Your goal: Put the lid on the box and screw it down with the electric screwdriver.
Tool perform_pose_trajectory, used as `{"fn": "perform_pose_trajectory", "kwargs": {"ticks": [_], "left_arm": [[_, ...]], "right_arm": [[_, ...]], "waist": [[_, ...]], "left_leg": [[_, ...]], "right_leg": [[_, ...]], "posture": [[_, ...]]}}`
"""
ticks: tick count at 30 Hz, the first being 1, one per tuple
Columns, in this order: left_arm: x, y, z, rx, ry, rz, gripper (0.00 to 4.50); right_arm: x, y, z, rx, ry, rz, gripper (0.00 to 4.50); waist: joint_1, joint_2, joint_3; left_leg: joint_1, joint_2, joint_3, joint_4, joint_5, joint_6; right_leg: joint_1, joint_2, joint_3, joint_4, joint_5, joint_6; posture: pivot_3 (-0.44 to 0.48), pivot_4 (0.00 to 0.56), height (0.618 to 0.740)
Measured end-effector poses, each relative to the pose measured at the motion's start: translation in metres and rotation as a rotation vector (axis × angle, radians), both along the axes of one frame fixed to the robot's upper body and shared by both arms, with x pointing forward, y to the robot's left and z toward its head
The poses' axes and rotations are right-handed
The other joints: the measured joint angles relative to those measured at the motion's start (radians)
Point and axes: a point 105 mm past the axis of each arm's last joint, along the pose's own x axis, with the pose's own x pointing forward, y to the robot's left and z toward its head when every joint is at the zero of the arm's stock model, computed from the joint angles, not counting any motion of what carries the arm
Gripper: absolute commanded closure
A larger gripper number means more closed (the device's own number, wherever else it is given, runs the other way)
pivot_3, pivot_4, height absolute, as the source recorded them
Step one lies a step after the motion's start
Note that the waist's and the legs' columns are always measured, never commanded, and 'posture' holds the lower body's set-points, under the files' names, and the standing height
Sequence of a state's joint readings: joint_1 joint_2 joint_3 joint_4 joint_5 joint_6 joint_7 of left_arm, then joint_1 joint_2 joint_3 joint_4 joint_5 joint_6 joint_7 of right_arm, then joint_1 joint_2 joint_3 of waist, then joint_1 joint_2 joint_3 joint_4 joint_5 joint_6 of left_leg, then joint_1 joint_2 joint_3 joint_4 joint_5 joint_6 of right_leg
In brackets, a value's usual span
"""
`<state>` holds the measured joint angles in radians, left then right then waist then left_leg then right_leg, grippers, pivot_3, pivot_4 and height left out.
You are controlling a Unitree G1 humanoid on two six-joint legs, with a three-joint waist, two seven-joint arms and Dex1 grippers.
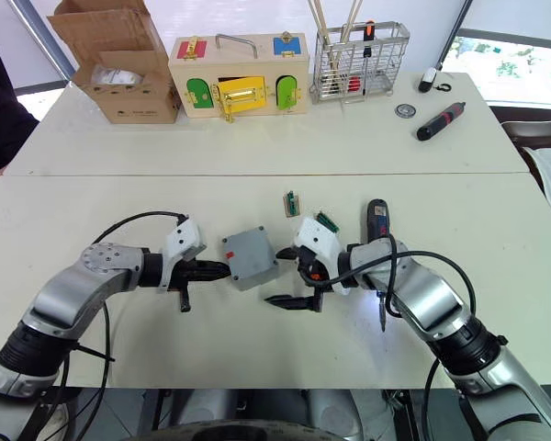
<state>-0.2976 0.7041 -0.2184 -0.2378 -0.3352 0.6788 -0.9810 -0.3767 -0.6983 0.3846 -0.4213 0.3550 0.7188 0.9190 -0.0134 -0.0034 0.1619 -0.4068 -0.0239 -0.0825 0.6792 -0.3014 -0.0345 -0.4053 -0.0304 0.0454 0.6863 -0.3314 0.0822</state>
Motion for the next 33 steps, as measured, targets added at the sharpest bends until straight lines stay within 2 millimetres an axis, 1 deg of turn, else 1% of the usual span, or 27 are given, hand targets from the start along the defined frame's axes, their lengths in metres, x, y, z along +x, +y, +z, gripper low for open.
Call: {"fn": "perform_pose_trajectory", "kwargs": {"ticks": [10, 19, 25, 28, 30, 32, 33], "left_arm": [[0.022, 0.006, 0.004, 0.014, -0.066, 0.030, 4.50], [0.025, 0.003, 0.004, 0.007, -0.081, 0.027, 4.50], [0.031, -0.002, 0.008, -0.002, -0.103, 0.034, 4.50], [0.028, -0.001, 0.008, 0.007, -0.098, 0.020, 4.50], [0.024, 0.008, 0.011, 0.046, -0.095, -0.004, 4.50], [0.021, 0.021, 0.015, 0.079, -0.085, -0.006, 4.50], [0.020, 0.028, 0.020, 0.081, -0.079, 0.000, 4.50]], "right_arm": [[-0.012, 0.006, -0.002, 0.001, 0.032, -0.021, 0.02], [-0.014, 0.007, -0.001, -0.004, 0.050, -0.042, 0.02], [-0.016, 0.009, -0.001, 0.005, 0.065, -0.041, 0.02], [-0.015, 0.008, 0.000, 0.002, 0.060, -0.044, 0.02], [-0.010, 0.001, 0.005, 0.003, 0.044, -0.073, 0.02], [0.001, -0.012, 0.021, 0.043, 0.017, -0.147, 0.02], [0.007, -0.018, 0.032, 0.087, 0.003, -0.190, 0.02]], "waist": [[0.001, 0.000, 0.000], [0.003, 0.000, 0.000], [0.002, 0.000, 0.000], [0.000, 0.000, 0.000], [-0.001, 0.000, 0.000], [0.000, 0.000, 0.000], [0.001, 0.000, 0.000]], "left_leg": [[0.000, 0.000, 0.000, 0.001, 0.000, 0.000], [0.000, 0.000, 0.000, 0.001, 0.000, 0.000], [0.000, 0.000, 0.000, 0.002, 0.000, 0.000], [0.000, 0.000, 0.000, 0.001, 0.000, 0.000], [0.000, 0.000, 0.000, 0.001, 0.000, 0.000], [0.000, 0.000, -0.001, 0.001, 0.000, 0.000], [0.000, 0.000, -0.001, 0.001, 0.000, 0.000]], "right_leg": [[0.000, 0.000, 0.000, 0.000, 0.000, 0.000], [0.001, 0.000, -0.001, 0.000, 0.000, 0.000], [0.000, 0.000, -0.001, 0.000, 0.000, 0.000], [0.000, 0.000, -0.001, 0.000, 0.000, 0.000], [0.000, 0.000, 0.000, 0.000, 0.000, 0.000], [0.000, 0.000, -0.001, 0.001, 0.000, 0.000], [0.000, 0.000, -0.001, 0.001, 0.000, 0.000]], "posture": [[0.000, 0.150, 0.740], [0.000, 0.150, 0.740], [0.000, 0.150, 0.740], [0.000, 0.150, 0.740], [0.000, 0.150, 0.740], [0.000, 0.150, 0.740], [0.000, 0.150, 0.740]]}}
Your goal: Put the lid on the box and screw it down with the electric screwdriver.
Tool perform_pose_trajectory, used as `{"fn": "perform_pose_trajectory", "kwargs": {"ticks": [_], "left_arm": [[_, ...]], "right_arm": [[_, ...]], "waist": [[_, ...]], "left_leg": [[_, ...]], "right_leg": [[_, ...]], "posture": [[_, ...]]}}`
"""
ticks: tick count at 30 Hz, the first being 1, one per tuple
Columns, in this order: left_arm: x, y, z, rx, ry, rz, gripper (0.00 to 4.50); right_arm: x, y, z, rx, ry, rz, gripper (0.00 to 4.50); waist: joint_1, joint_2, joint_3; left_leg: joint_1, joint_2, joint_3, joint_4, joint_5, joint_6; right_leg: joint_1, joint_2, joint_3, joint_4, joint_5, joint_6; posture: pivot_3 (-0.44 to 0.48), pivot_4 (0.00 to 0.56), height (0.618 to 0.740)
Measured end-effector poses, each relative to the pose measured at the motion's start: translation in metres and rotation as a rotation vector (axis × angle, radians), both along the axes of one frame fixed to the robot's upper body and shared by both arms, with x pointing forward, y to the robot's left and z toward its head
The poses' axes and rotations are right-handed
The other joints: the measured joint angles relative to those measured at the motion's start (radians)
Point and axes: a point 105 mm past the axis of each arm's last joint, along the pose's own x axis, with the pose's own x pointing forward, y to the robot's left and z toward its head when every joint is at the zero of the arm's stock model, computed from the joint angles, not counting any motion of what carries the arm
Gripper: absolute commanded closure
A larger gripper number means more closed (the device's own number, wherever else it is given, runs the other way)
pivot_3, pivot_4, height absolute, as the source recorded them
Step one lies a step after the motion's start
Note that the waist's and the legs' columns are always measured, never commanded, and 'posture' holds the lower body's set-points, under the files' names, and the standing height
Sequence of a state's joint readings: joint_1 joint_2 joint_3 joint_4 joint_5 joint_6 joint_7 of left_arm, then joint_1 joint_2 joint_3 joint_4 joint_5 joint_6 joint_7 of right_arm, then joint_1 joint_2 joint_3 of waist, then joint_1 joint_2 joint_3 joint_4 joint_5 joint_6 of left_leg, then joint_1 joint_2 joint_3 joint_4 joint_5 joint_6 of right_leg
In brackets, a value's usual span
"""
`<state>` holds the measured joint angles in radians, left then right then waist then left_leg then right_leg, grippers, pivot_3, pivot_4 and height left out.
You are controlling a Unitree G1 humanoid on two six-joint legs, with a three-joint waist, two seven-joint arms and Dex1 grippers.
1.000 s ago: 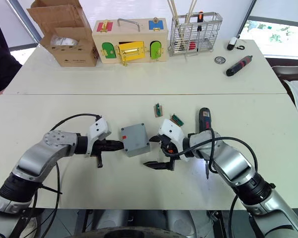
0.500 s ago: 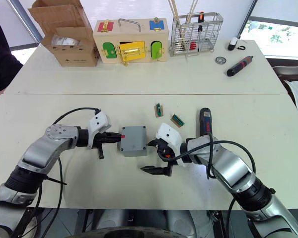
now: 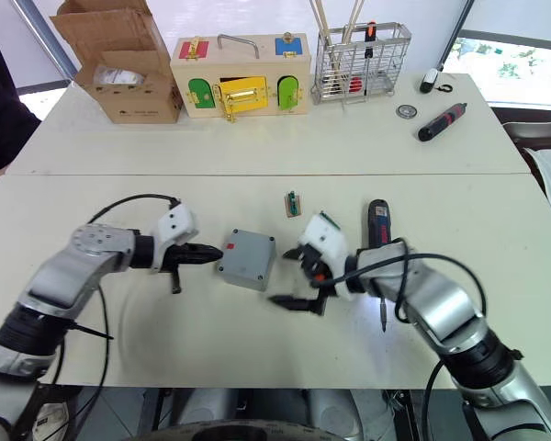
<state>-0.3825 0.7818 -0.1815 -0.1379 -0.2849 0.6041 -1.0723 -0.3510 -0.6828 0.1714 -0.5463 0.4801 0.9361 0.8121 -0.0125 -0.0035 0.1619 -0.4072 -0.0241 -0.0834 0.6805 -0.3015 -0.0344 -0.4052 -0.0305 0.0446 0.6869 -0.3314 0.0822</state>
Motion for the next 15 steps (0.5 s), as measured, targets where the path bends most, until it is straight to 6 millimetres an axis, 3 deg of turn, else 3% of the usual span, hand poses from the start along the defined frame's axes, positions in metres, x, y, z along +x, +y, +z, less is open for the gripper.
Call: {"fn": "perform_pose_trajectory", "kwargs": {"ticks": [3, 6, 9, 12, 15], "left_arm": [[-0.002, -0.001, 0.027, -0.079, -0.017, -0.015, 4.50], [-0.010, -0.015, 0.057, -0.162, -0.040, -0.087, 4.50], [-0.021, -0.030, 0.077, -0.192, -0.064, -0.164, 4.50], [-0.027, -0.035, 0.078, -0.187, -0.066, -0.192, 4.50], [-0.025, -0.044, 0.082, -0.184, -0.093, -0.204, 4.50]], "right_arm": [[0.012, -0.013, 0.030, 0.105, -0.051, -0.094, 0.02], [0.020, -0.024, 0.041, 0.157, -0.078, -0.190, 0.02], [0.033, -0.039, 0.032, 0.125, -0.100, -0.322, 0.02], [0.048, -0.052, 0.013, 0.088, -0.098, -0.447, 0.02], [0.058, -0.051, 0.002, 0.086, -0.106, -0.495, 0.02]], "waist": [[0.006, 0.000, 0.000], [0.004, 0.000, 0.000], [-0.002, 0.000, 0.000], [-0.006, 0.000, 0.000], [-0.007, 0.000, 0.000]], "left_leg": [[-0.001, 0.000, 0.000, 0.000, 0.000, 0.000], [-0.001, -0.001, 0.000, 0.001, 0.000, 0.000], [-0.001, -0.001, 0.000, 0.000, 0.000, 0.001], [0.000, 0.000, 0.001, 0.000, 0.000, 0.001], [0.000, 0.000, 0.001, 0.000, 0.000, 0.001]], "right_leg": [[0.001, -0.001, -0.001, 0.000, 0.000, 0.000], [0.001, -0.001, 0.000, -0.001, 0.000, 0.000], [0.000, -0.001, 0.000, -0.001, 0.000, 0.000], [0.000, 0.001, 0.001, 0.000, 0.000, 0.000], [-0.001, 0.001, 0.001, 0.000, 0.000, 0.000]], "posture": [[0.000, 0.150, 0.740], [0.000, 0.150, 0.740], [0.000, 0.150, 0.740], [0.000, 0.150, 0.740], [0.000, 0.150, 0.740]]}}
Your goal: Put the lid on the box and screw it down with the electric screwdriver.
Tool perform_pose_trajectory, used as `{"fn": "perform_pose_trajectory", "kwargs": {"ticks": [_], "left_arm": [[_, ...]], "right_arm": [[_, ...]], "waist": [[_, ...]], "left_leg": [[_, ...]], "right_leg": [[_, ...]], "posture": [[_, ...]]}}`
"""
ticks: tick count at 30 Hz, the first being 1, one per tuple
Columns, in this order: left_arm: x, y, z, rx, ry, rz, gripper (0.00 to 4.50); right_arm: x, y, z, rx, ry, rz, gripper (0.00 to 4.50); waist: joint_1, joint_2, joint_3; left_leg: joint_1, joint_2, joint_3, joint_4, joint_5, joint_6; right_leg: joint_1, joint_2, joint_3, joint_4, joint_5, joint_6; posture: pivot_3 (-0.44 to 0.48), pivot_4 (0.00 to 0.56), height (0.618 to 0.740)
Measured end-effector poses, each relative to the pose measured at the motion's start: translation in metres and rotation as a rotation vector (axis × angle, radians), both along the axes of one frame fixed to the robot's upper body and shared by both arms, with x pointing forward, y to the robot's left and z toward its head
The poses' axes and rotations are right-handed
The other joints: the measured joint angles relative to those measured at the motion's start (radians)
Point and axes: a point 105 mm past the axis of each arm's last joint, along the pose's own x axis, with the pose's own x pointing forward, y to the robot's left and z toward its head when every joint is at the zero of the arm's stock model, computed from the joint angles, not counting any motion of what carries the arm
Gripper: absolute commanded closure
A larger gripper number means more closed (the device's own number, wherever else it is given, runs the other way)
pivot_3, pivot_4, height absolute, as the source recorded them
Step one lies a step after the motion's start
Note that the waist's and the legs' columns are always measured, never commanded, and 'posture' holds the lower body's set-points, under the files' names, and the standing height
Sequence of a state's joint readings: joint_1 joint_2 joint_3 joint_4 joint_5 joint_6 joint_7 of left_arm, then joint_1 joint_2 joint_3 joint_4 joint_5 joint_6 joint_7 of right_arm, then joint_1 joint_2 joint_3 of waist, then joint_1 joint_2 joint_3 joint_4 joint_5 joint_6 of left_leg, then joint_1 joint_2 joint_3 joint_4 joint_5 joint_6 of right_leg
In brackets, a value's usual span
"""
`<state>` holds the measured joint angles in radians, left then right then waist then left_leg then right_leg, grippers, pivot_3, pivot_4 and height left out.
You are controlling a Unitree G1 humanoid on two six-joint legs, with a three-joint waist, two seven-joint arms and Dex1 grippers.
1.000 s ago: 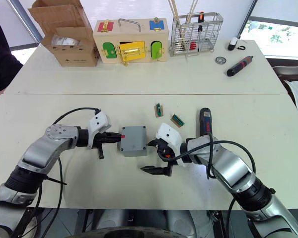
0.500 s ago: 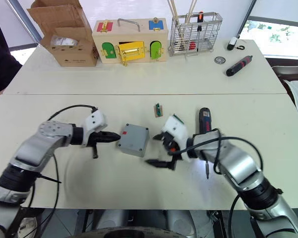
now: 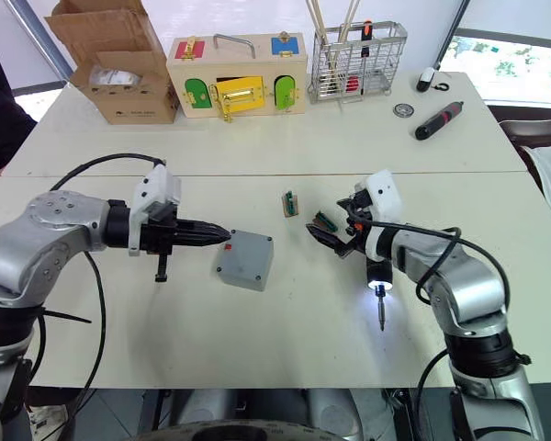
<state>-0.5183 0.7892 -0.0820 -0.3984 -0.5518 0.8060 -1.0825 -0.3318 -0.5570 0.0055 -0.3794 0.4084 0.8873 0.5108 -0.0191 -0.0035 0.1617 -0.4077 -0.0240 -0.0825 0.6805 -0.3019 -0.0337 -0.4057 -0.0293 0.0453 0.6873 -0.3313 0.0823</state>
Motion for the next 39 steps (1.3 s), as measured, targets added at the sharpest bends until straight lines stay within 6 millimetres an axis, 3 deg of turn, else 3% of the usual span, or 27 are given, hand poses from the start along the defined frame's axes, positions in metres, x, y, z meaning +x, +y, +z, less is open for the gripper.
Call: {"fn": "perform_pose_trajectory", "kwargs": {"ticks": [3, 11, 22, 26, 27, 28, 39], "left_arm": [[0.000, -0.004, 0.000, 0.017, -0.019, -0.005, 4.50], [-0.003, 0.000, -0.012, 0.078, -0.002, -0.002, 4.50], [0.001, 0.000, -0.013, 0.072, -0.007, 0.021, 4.50], [0.004, 0.001, -0.014, 0.071, -0.020, 0.032, 4.50], [0.004, 0.002, -0.015, 0.071, -0.016, 0.036, 4.50], [0.004, 0.002, -0.016, 0.071, -0.011, 0.038, 4.50], [0.003, 0.001, -0.019, 0.060, 0.003, 0.038, 4.50]], "right_arm": [[0.005, 0.003, -0.008, -0.009, -0.004, -0.018, 0.02], [0.021, -0.001, -0.015, -0.018, -0.029, -0.078, 2.27], [0.025, -0.001, -0.022, -0.022, -0.018, -0.094, 2.27], [0.025, 0.005, -0.022, -0.014, -0.021, -0.071, 3.58], [0.025, 0.005, -0.022, -0.013, -0.024, -0.068, 4.18], [0.025, 0.005, -0.022, -0.014, -0.027, -0.069, 4.49], [0.029, 0.003, -0.022, -0.030, -0.040, -0.087, 4.49]], "waist": [[0.002, 0.000, 0.000], [0.003, 0.000, 0.000], [0.002, 0.000, 0.000], [0.002, 0.000, 0.000], [0.003, 0.000, 0.000], [0.002, 0.000, 0.000], [0.002, 0.000, 0.000]], "left_leg": [[0.000, 0.000, 0.001, 0.000, 0.000, 0.000], [0.000, 0.000, 0.001, 0.000, 0.001, -0.001], [0.000, 0.000, 0.001, 0.000, 0.000, -0.001], [0.000, 0.000, 0.001, 0.000, 0.001, -0.001], [0.000, 0.000, 0.001, 0.000, 0.001, -0.001], [0.000, 0.000, 0.001, 0.000, 0.001, -0.001], [0.000, 0.000, 0.001, 0.000, 0.001, -0.001]], "right_leg": [[0.000, 0.000, 0.001, 0.000, 0.000, 0.000], [0.000, 0.000, 0.001, 0.000, 0.000, 0.000], [0.000, 0.000, 0.001, 0.000, 0.000, 0.000], [0.000, 0.000, 0.001, 0.000, 0.000, 0.000], [0.000, 0.000, 0.001, 0.000, 0.000, 0.000], [0.000, 0.000, 0.000, 0.000, 0.000, 0.000], [0.000, 0.000, 0.000, 0.000, 0.000, 0.000]], "posture": [[0.000, 0.150, 0.740], [0.000, 0.150, 0.740], [0.000, 0.150, 0.740], [0.000, 0.150, 0.740], [0.000, 0.150, 0.740], [0.000, 0.150, 0.740], [0.000, 0.150, 0.740]]}}
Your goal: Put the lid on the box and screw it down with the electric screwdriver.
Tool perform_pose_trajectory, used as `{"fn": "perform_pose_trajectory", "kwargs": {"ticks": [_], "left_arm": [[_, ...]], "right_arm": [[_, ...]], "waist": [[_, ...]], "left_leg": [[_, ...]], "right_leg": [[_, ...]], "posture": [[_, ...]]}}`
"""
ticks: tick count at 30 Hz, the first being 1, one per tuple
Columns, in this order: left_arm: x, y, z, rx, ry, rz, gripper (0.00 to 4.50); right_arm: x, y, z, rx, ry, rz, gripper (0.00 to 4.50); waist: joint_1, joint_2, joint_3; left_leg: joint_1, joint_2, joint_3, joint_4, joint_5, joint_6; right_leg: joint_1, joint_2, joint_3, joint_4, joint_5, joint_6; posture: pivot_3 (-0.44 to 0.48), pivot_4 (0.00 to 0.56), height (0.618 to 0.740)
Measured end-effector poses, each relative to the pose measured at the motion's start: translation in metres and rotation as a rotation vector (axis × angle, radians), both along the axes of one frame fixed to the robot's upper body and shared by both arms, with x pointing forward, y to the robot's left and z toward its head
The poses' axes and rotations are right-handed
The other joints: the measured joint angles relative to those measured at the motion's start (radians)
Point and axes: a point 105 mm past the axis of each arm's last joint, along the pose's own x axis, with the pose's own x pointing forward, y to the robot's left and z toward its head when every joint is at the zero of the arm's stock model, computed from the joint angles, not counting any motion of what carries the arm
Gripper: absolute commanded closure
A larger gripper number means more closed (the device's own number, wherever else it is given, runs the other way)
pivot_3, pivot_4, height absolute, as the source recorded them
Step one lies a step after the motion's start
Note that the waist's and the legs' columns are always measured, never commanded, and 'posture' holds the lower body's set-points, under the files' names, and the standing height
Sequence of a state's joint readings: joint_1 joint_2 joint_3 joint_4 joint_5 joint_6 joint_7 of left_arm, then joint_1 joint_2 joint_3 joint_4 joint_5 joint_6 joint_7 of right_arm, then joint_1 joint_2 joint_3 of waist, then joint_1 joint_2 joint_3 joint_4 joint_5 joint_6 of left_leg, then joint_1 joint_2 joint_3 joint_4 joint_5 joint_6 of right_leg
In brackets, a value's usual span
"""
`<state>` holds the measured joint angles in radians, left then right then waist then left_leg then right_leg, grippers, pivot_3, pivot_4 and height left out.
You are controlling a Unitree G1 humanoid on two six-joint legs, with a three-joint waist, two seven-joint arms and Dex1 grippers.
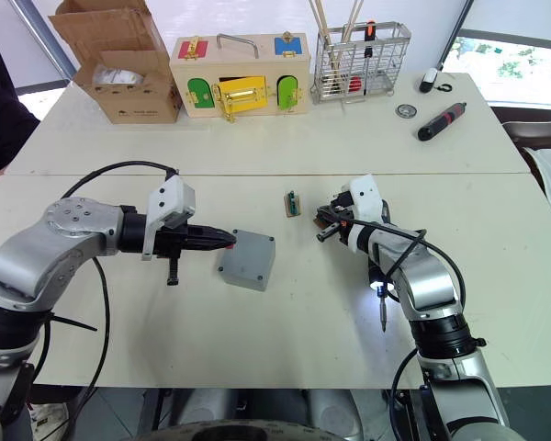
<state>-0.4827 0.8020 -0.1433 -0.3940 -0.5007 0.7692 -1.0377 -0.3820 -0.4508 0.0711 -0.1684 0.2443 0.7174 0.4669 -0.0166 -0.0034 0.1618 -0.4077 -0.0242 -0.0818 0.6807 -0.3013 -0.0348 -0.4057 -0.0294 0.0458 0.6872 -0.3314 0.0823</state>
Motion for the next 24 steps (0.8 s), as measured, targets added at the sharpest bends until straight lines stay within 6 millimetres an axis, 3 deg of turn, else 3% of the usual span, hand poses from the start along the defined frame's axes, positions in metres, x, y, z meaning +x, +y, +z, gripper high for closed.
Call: {"fn": "perform_pose_trajectory", "kwargs": {"ticks": [4, 13, 18, 24], "left_arm": [[0.000, 0.000, 0.000, -0.002, 0.002, 0.002, 4.50], [0.006, 0.006, -0.004, -0.008, 0.029, 0.030, 4.50], [0.009, 0.012, -0.004, -0.009, 0.037, 0.043, 4.50], [0.013, 0.032, -0.008, 0.034, 0.060, 0.060, 4.50]], "right_arm": [[0.001, -0.001, 0.004, 0.001, -0.014, -0.004, 4.49], [-0.006, 0.005, 0.039, 0.030, -0.096, 0.035, 4.49], [-0.037, 0.034, 0.066, 0.100, -0.129, 0.240, 4.49], [-0.065, 0.056, 0.053, 0.065, -0.072, 0.421, 4.49]], "waist": [[0.000, 0.000, 0.000], [0.000, 0.000, 0.000], [-0.001, 0.000, 0.000], [0.001, 0.000, 0.000]], "left_leg": [[0.000, 0.000, 0.000, 0.000, 0.000, 0.000], [0.000, 0.000, 0.000, 0.000, 0.000, 0.000], [0.000, 0.000, 0.000, 0.000, -0.001, 0.001], [0.000, 0.000, 0.000, 0.000, -0.001, 0.001]], "right_leg": [[0.000, 0.000, 0.000, 0.000, 0.000, 0.000], [0.000, 0.000, 0.000, 0.000, 0.000, 0.000], [0.000, 0.000, 0.000, 0.000, 0.000, 0.000], [0.000, 0.000, 0.000, 0.000, 0.000, 0.000]], "posture": [[0.000, 0.150, 0.740], [0.000, 0.150, 0.740], [0.000, 0.150, 0.740], [0.000, 0.150, 0.740]]}}
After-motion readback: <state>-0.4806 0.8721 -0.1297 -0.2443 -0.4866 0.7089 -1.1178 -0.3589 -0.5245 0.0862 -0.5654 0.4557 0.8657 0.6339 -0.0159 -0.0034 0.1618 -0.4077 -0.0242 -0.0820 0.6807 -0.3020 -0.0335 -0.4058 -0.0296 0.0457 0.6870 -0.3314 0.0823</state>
